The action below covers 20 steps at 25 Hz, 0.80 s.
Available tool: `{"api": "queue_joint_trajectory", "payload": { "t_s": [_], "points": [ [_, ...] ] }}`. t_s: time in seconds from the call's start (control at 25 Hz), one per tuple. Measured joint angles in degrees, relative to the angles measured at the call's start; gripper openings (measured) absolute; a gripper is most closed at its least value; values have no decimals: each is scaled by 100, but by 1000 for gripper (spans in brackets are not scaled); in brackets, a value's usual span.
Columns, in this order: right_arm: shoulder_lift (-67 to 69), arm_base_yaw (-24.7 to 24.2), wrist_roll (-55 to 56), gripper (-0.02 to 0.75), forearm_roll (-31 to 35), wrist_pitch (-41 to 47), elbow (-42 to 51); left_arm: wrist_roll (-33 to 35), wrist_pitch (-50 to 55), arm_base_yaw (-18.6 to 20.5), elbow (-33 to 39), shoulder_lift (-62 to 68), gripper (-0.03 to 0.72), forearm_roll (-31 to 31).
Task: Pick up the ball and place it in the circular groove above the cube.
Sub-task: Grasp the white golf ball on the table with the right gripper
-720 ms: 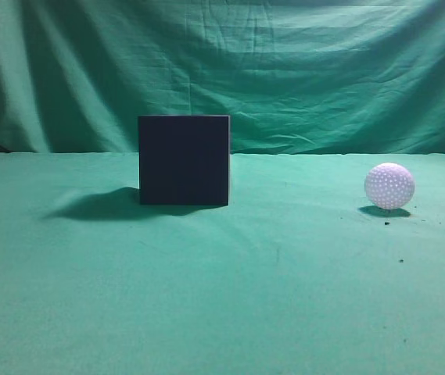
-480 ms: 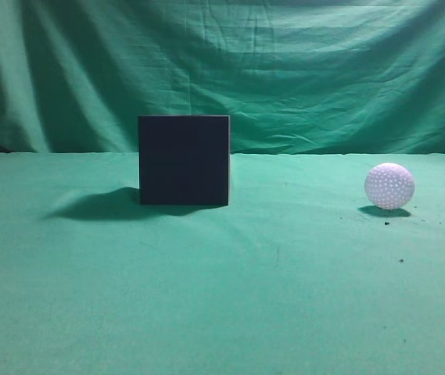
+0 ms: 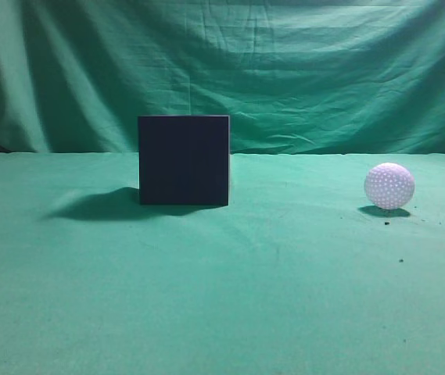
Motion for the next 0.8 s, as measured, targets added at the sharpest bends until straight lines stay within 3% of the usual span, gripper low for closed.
{"api": "queue_joint_trajectory", "payload": {
  "t_s": [0.2, 0.48, 0.64, 0.8],
  "points": [
    [0, 0, 10, 46, 72, -396, 13, 0, 0, 0, 0, 0, 0, 0],
    [0, 0, 182, 46, 697, -2850, 1, 0, 0, 0, 0, 0, 0, 0],
    [151, 0, 232, 46, 736, -2200, -726, 0, 0, 0, 0, 0, 0, 0],
    [1137, 0, 301, 46, 802, -801, -1716, 0, 0, 0, 0, 0, 0, 0]
  ]
}}
